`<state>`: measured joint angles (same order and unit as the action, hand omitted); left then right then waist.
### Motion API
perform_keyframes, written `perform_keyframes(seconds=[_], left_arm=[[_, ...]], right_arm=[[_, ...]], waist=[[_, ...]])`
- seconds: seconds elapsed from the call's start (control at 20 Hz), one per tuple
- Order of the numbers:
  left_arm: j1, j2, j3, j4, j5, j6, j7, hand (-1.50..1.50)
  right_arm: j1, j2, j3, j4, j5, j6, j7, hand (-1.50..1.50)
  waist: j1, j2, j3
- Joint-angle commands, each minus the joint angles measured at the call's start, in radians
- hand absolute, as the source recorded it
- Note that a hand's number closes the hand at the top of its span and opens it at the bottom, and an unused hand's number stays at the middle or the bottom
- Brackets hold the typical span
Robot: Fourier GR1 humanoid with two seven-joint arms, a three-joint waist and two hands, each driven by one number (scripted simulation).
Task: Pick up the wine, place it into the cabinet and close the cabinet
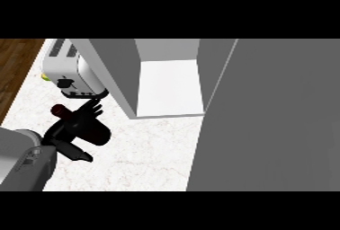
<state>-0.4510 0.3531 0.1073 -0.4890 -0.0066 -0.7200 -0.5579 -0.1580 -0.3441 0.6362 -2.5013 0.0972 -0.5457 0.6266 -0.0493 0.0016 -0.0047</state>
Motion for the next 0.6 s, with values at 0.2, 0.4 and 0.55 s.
perform_keyframes(seconds=[0.2,0.4,0.55], left_arm=[[-0.047,-0.014,-0.008,0.077,0.001,-0.094,-0.146,-1.50],[-0.035,-0.042,0.006,0.103,0.031,-0.086,-0.162,1.50],[-0.035,-0.019,-0.003,0.114,0.025,-0.110,-0.180,1.50]], right_arm=[[0.038,-0.045,0.009,-0.136,0.054,-0.008,0.021,-1.50],[0.044,-0.051,0.070,-0.140,0.087,-0.027,0.031,-1.50],[0.052,-0.064,0.056,-0.154,0.079,-0.037,0.018,-1.50]], waist=[[-0.003,0.003,0.000],[-0.012,-0.001,-0.002],[-0.008,0.000,-0.001]])
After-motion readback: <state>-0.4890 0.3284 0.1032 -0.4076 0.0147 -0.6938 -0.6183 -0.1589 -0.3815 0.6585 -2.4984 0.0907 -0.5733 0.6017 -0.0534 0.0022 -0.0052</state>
